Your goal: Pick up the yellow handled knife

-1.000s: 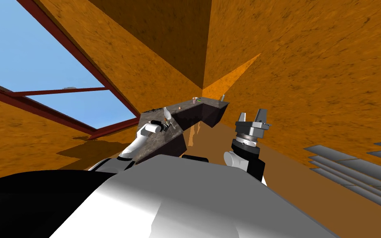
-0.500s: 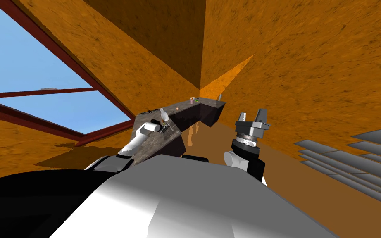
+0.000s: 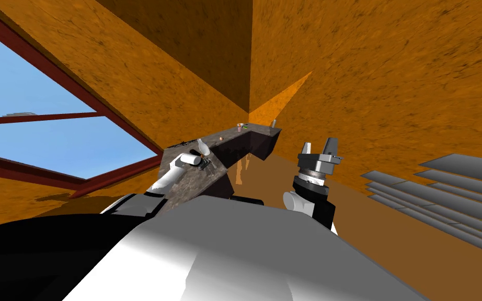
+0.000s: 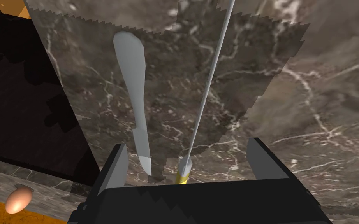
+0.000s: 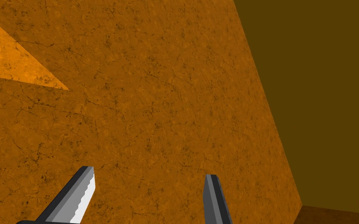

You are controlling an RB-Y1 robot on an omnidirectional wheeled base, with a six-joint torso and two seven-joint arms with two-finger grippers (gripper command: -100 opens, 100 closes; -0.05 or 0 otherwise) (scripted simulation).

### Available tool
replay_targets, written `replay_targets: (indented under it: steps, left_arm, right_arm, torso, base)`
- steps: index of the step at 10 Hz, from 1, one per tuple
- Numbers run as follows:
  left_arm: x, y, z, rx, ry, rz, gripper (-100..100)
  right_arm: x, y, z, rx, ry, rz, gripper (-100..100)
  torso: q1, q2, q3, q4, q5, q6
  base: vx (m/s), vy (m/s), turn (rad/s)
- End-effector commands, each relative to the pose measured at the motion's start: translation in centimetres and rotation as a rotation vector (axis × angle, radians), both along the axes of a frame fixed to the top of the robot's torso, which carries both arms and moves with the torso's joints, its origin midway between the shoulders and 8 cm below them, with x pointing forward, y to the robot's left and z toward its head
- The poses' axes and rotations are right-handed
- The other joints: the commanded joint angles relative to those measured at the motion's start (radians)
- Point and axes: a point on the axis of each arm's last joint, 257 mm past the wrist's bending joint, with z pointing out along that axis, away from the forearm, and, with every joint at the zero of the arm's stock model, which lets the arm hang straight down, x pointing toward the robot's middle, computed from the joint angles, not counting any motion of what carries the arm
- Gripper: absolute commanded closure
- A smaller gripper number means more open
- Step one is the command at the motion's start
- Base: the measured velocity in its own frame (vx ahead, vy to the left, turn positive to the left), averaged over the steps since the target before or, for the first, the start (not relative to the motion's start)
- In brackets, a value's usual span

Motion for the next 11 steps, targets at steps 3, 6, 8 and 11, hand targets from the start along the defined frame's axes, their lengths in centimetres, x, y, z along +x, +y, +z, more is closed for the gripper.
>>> replay_targets:
  steps: [3, 6, 8, 11]
  left_arm:
    - [-1.9, 1.9, -0.1, 0.031, 0.096, 0.015, -100]
    - [-2.1, 2.2, 0.0, 0.034, 0.103, 0.016, 0]
    - [-2.2, 2.4, -1.8, 0.033, 0.102, 0.028, -100]
    - [-2.3, 2.3, -1.9, 0.033, 0.102, 0.029, 100]
  right_arm:
    - [0.0, 0.0, 0.0, 0.000, 0.000, 0.000, 0]
    - [0.0, 0.0, 0.0, 0.000, 0.000, 0.000, 0]
    - [0.0, 0.0, 0.0, 0.000, 0.000, 0.000, 0]
    - [0.0, 0.0, 0.0, 0.000, 0.000, 0.000, 0]
  torso:
    - [0.000, 0.000, 0.000, 0.000, 0.000, 0.000]
    - [0.000, 0.001, 0.001, 0.000, 0.000, -0.001]
    - [0.000, 0.002, 0.001, 0.000, 0.000, 0.000]
    - [0.000, 0.003, 0.001, 0.001, 0.000, -0.001]
  base:
    - [0.044, 0.019, -0.100]
    - [0.019, 0.010, -0.020]
    - [0.010, 0.025, -0.061]
    - [0.004, 0.015, -0.015]
